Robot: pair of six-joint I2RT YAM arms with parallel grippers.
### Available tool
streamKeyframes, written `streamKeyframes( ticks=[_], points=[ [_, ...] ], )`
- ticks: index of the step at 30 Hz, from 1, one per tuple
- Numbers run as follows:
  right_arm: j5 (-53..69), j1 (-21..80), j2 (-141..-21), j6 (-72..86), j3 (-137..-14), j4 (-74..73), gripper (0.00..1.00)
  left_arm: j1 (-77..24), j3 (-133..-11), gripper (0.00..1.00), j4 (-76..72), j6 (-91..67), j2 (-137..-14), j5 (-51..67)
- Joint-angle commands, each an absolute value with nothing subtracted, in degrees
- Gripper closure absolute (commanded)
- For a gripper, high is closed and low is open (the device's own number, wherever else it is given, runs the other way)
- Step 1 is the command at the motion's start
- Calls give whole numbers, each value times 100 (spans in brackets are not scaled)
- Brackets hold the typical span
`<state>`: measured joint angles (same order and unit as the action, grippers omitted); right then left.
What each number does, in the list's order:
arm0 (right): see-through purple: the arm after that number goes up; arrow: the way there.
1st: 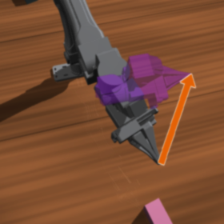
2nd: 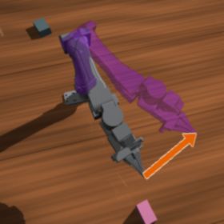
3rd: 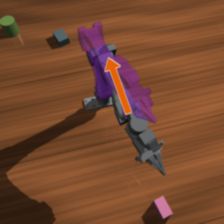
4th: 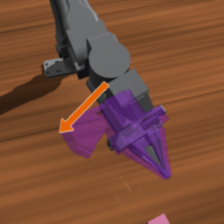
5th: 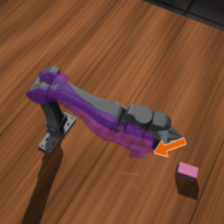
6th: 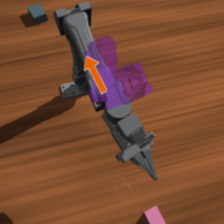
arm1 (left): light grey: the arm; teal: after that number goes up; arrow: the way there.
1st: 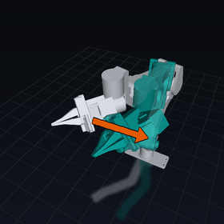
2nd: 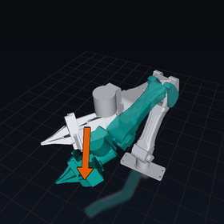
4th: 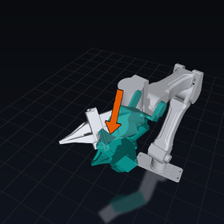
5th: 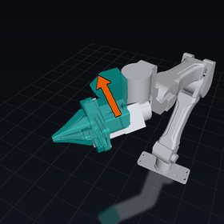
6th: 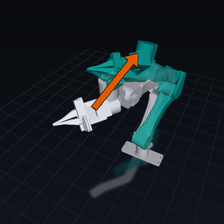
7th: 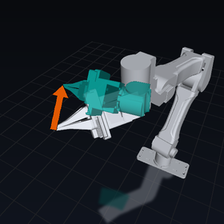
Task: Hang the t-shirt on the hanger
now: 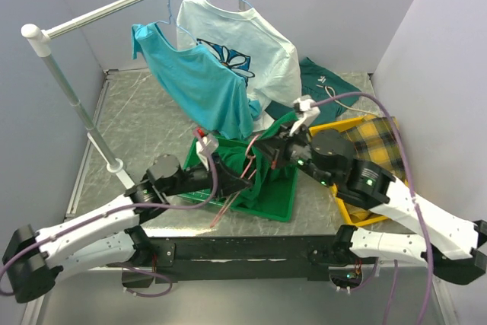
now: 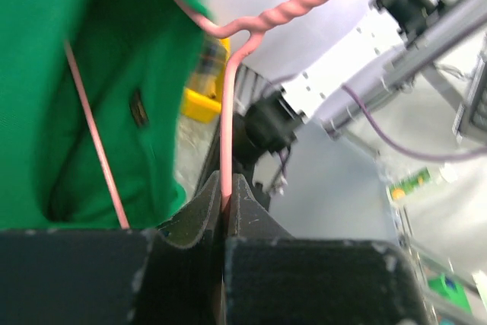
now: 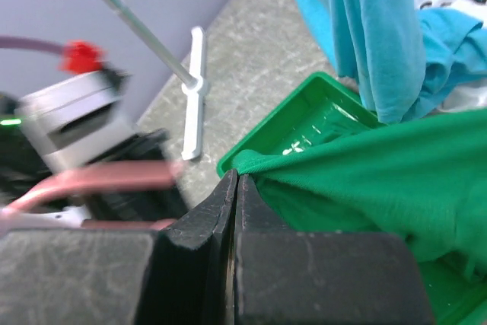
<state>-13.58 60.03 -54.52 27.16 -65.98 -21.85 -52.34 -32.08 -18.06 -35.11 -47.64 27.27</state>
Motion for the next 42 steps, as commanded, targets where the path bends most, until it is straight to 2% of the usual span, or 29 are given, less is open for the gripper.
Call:
streamKeyframes(
  ticks=[1, 8, 11, 16, 20, 23, 24, 25, 27, 28, 31, 35, 42],
  points=[
    [-1276, 6064, -4957, 2742, -6548, -2171, 100, -5195, -3138, 99, -3611, -3893, -5299, 2242],
    [-1361, 6100, -4474, 2900, -5820, -2180, 100, -4957, -2734, 99, -4166, -4360, -5204, 1705],
    [-1817, 6091, -4307, 2979, -5450, -2346, 100, -4966, -2619, 99, -4183, -4342, -5054, 1854],
    [-2671, 6091, -4140, 3216, -5309, -2759, 99, -5018, -2268, 99, -5297, -4658, -5291, 2206],
    [-2418, 6091, -4087, 3103, -5344, -2612, 98, -5351, -2662, 99, -4653, -4212, -5737, 1899],
    [-2118, 6100, -4148, 2988, -5405, -2443, 95, -5405, -2926, 99, -4684, -4148, -6150, 2082],
    [-2214, 6091, -4192, 2988, -5370, -2461, 92, -5405, -3014, 99, -4702, -4140, -6239, 2092],
    [-2415, 6100, -4192, 3006, -5344, -2478, 79, -5405, -3041, 99, -4720, -4122, -6301, 2100],
    [-2566, 6091, -4062, 3006, -5126, -2444, 66, -5405, -3059, 99, -4842, -4113, -6494, 2127],
    [-2653, 6100, -3956, 2936, -5011, -2295, 56, -5405, -3067, 99, -4895, -4148, -6556, 2162],
    [-2646, 6082, -3403, 2673, -4545, -1865, 42, -5309, -3076, 99, -5290, -4428, -6898, 2600],
    [-2392, 6091, -2901, 2137, -4210, -1284, 38, -5177, -3120, 99, -5730, -4746, -7408, 3058],
    [-2312, 6082, -3471, 1381, -4543, -906, 36, -5168, -3339, 99, -5713, -4904, -7655, 3331]
  ],
)
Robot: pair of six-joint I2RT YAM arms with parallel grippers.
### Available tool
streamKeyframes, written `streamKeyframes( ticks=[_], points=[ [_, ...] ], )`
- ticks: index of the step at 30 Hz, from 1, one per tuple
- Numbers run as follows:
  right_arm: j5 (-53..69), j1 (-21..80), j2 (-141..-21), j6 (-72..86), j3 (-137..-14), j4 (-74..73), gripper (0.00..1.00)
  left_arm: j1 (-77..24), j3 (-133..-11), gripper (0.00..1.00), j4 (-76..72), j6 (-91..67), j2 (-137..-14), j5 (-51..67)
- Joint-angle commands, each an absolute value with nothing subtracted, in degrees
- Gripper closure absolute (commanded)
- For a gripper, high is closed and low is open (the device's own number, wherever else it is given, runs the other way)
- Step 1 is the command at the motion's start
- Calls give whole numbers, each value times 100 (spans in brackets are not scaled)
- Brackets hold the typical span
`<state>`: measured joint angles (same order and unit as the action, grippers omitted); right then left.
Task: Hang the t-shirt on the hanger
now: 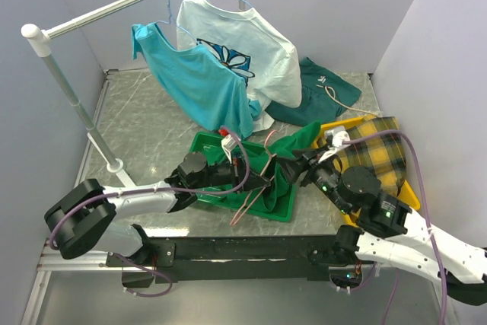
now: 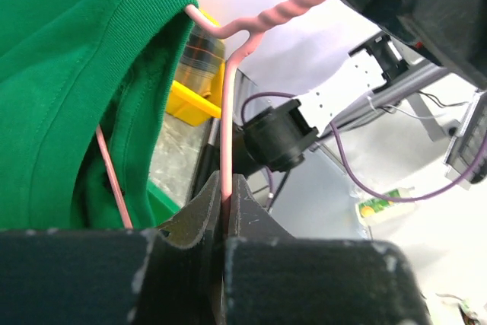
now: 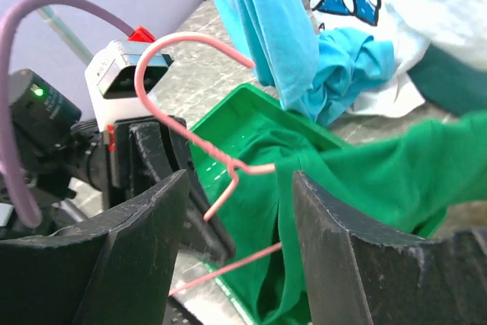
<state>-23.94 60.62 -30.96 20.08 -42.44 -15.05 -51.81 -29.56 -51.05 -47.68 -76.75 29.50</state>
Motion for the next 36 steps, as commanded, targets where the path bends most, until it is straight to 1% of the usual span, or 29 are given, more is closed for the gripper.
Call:
streamKeyframes(
  ticks=[1, 5, 9, 11, 12, 13, 15, 18, 19, 20, 21, 22, 23, 24, 26, 27, 30, 31, 33, 34, 35, 36],
  points=[
    [-2277, 6091, -3541, 1328, -4579, -836, 36, -5168, -3383, 99, -5565, -4913, -7673, 3392],
    [-2171, 6091, -3954, 1195, -4702, -782, 36, -5168, -3656, 99, -4968, -4825, -7699, 3445],
    [-2294, 6082, -4139, 1108, -4685, -642, 36, -5168, -3875, 99, -4843, -4895, -7831, 3682],
    [-2513, 6091, -4253, 1107, -4676, -624, 37, -5168, -3955, 99, -4756, -4895, -7918, 3787],
    [-2609, 6091, -4280, 1107, -4676, -624, 40, -5168, -4007, 99, -4677, -4904, -7954, 3797],
    [-2706, 6091, -4298, 1116, -4667, -607, 47, -5168, -4025, 99, -4658, -4922, -7963, 3823],
    [-2988, 6091, -4254, 1160, -4562, -563, 55, -5177, -4069, 99, -4484, -4931, -7998, 3788],
    [-3181, 6091, -4122, 1143, -4342, -396, 82, -5185, -4113, 99, -4351, -4913, -7981, 3753],
    [-3243, 6091, -4096, 1151, -4290, -335, 99, -5186, -4131, 99, -4298, -4939, -7954, 3744],
    [-3295, 6091, -4026, 1143, -4193, -299, 100, -5194, -4148, 99, -4246, -4931, -7919, 3744],
    [-3339, 6091, -3991, 1125, -4131, -255, 100, -5203, -4201, 96, -4176, -4922, -7902, 3683],
    [-3366, 6091, -3955, 1099, -4070, -142, 100, -5212, -4245, 91, -3992, -4904, -7875, 3648],
    [-3366, 6082, -3894, 1073, -3974, -97, 100, -5212, -4263, 81, -3921, -4896, -7823, 3604],
    [-3349, 6091, -3867, 1046, -3929, -53, 100, -5212, -4297, 76, -3868, -4896, -7796, 3586],
    [-3331, 6091, -3789, 1011, -3789, -18, 100, -5212, -4333, 71, -3684, -4843, -7665, 3498],
    [-3322, 6091, -3762, 985, -3745, 122, 100, -5212, -4350, 54, -3596, -4825, -7594, 3455],
    [-3357, 6091, -3691, 949, -3578, 237, 100, -5212, -4351, 23, -3157, -4738, -7217, 3068],
    [-3340, 6091, -3665, 941, -3534, 272, 100, -5212, -4351, 20, -3042, -4703, -6972, 2980],
    [-3340, 6100, -3621, 958, -3402, 299, 100, -5203, -4307, 19, -2629, -4693, -6655, 2515],
    [-3331, 6100, -3551, 975, -3349, 342, 100, -5177, -4263, 19, -2506, -4693, -6297, 2383],
    [-3357, 6100, -3499, 1036, -3227, 360, 100, -5168, -4158, 20, -2409, -4702, -6075, 1990],
    [-3340, 6100, -3446, 1063, -3147, 369, 100, -5151, -4105, 23, -2051, -4763, -5847, 1717]
  ],
)
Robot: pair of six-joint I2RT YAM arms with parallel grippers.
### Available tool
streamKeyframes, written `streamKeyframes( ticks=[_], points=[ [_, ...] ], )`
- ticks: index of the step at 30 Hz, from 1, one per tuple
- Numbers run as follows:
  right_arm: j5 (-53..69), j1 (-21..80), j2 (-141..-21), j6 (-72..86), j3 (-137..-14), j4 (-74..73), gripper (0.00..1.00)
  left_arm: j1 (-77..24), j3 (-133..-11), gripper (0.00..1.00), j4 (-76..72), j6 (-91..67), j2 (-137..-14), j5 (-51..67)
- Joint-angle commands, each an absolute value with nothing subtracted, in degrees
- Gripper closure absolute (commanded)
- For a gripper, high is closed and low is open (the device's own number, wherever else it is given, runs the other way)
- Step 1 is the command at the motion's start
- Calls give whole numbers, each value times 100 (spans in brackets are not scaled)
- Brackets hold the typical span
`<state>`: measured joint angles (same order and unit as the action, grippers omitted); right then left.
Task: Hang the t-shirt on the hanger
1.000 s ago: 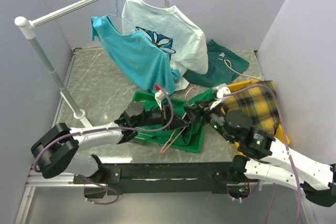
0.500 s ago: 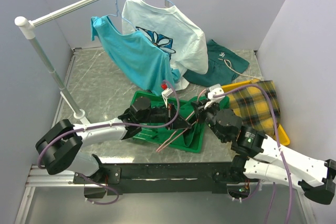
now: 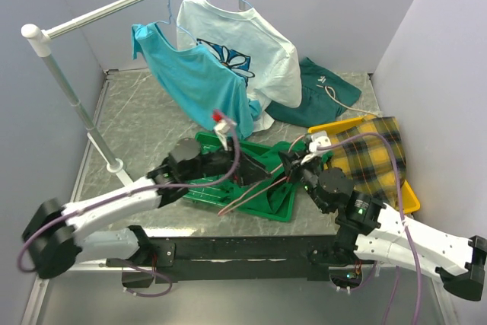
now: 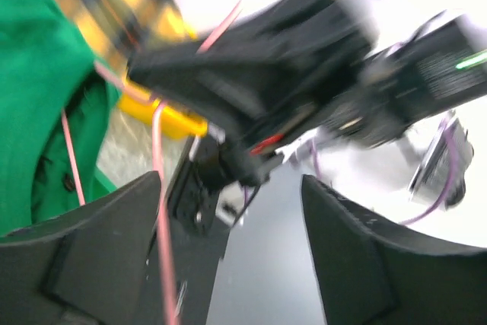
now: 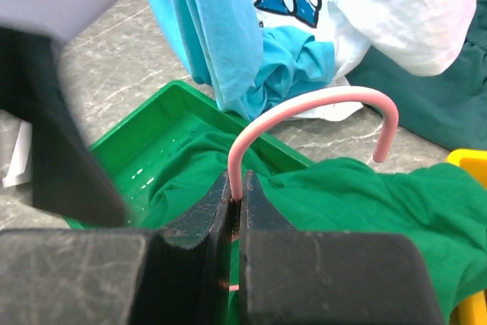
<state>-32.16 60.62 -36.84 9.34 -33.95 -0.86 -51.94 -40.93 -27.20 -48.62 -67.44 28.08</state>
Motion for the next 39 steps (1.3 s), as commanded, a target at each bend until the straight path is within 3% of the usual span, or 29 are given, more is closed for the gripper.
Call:
streamKeyframes(
  ticks=[1, 5, 10, 17, 22, 25, 28, 31, 33, 34, 39],
  points=[
    [-3331, 6100, -3280, 1090, -3077, 421, 100, -5124, -4052, 25, -1856, -4798, -5366, 1375],
    [-3278, 6100, -2778, 1230, -2629, 492, 100, -4975, -4138, 35, -242, -4887, -4667, 99],
    [-3252, 6100, -2172, 1371, -2312, 483, 100, -5123, -4491, 47, 1535, -4659, -5402, -464],
    [-3322, 6100, -2004, 1529, -2188, 404, 100, -5818, -4650, 45, 2337, -4552, -6635, -1713],
    [-3375, 6100, -1986, 1503, -2223, 422, 100, -6012, -4378, 35, 1856, -4711, -6733, -1504],
    [-3349, 6100, -2126, 1398, -2302, 553, 100, -6012, -4140, 35, 1407, -4790, -6881, -1091],
    [-3331, 6100, -2399, 1284, -2460, 615, 100, -6012, -4000, 44, 977, -4843, -7013, -783],
    [-3340, 6100, -2636, 1160, -2575, 738, 100, -6003, -3972, 71, 800, -4878, -7014, -650],
    [-3366, 6100, -2785, 1011, -2610, 861, 100, -5994, -4008, 95, 843, -4869, -6883, -685],
    [-3392, 6100, -2838, 906, -2645, 896, 100, -5942, -4034, 99, 948, -4878, -6777, -703],
    [-3524, 6100, -3181, 572, -2847, 1045, 100, -5319, -3999, 99, 1379, -4808, -5585, -361]
  ],
)
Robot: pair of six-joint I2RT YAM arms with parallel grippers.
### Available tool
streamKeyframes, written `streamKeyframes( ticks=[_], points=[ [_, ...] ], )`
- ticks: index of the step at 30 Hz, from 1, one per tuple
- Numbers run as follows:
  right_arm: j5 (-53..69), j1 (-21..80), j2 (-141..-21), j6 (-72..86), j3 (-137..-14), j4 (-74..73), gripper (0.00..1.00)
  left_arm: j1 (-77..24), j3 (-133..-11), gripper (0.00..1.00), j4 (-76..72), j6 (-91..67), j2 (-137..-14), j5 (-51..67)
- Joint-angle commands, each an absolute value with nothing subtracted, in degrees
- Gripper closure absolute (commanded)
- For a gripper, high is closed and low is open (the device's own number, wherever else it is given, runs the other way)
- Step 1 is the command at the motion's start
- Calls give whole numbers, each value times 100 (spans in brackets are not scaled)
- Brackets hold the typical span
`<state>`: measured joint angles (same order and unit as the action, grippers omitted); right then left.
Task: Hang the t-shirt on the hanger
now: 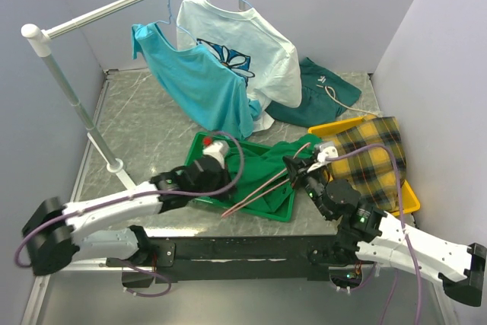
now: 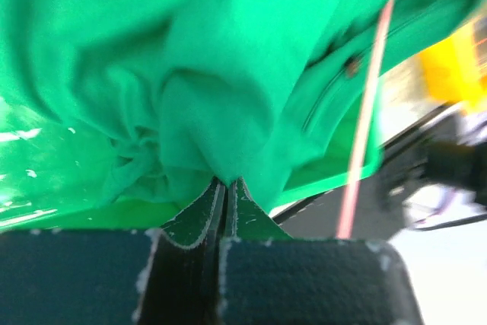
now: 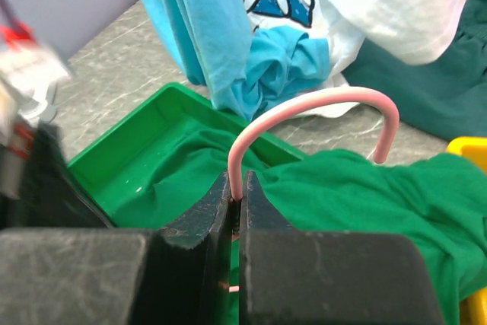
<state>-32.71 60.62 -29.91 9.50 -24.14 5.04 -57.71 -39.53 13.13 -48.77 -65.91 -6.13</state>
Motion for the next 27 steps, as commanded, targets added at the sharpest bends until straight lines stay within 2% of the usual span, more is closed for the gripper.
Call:
streamKeyframes(
  ticks=[1, 7, 15, 27],
  points=[
    [-3603, 6100, -3225, 476, -2935, 1063, 100, -5056, -4034, 99, 1510, -4782, -5407, -230],
    [-4331, 6152, -3708, 194, -3488, 1002, 100, -4167, -4306, 99, 2434, -4360, -4676, -53],
    [-5466, 6196, -4402, -149, -3867, 923, 100, -3218, -4008, 99, 2409, -4166, -4482, 781],
    [-6556, 6179, -4702, -158, -3682, 1011, 100, -3050, -3990, 99, 2557, -4131, -4281, 659]
  ],
)
